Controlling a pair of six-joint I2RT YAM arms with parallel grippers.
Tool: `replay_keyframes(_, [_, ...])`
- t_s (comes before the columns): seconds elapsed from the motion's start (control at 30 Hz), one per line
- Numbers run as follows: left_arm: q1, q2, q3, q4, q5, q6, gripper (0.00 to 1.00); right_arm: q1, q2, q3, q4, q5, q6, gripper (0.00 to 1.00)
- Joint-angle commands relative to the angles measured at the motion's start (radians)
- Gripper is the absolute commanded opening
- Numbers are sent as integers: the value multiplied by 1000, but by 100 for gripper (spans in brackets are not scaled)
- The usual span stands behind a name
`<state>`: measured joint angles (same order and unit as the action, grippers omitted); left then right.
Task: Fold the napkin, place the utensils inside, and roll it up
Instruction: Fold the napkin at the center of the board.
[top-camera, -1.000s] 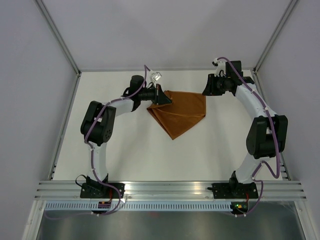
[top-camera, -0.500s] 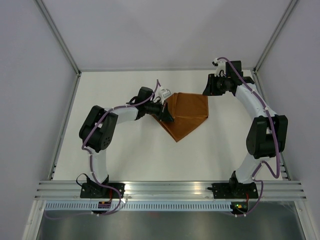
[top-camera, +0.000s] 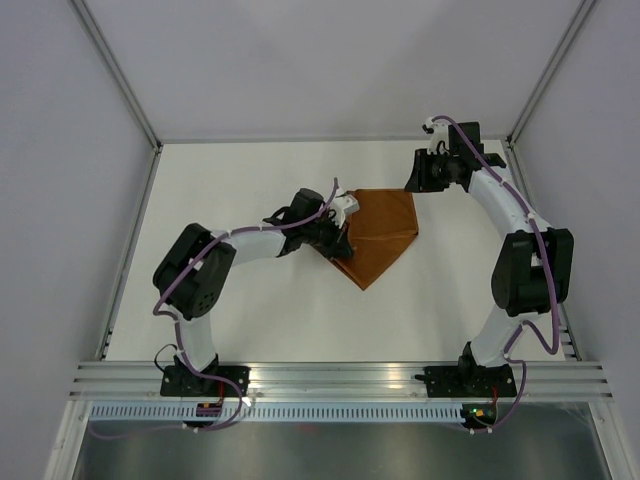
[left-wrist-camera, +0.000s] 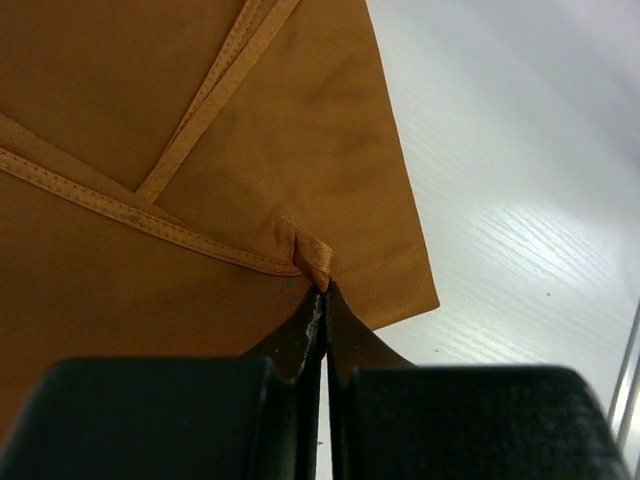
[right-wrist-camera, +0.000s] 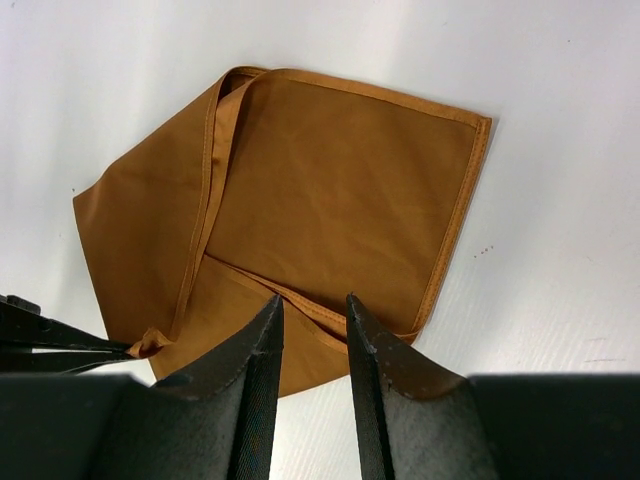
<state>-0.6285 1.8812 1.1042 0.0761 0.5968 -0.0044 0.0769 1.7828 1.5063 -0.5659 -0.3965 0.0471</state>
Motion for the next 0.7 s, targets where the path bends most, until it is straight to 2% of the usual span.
replay_keyframes(0.0, [-40, -53, -14, 5, -103, 73, 2, 4, 12, 35, -14, 24, 0, 37])
replay_keyframes(0.5, [-186, 12, 3, -27, -290, 126, 3, 9, 24, 35, -15, 38, -6, 37])
replay_keyframes(0.67, [-217, 12, 0, -27, -318, 126, 11, 11, 26, 34, -14, 41, -7, 38])
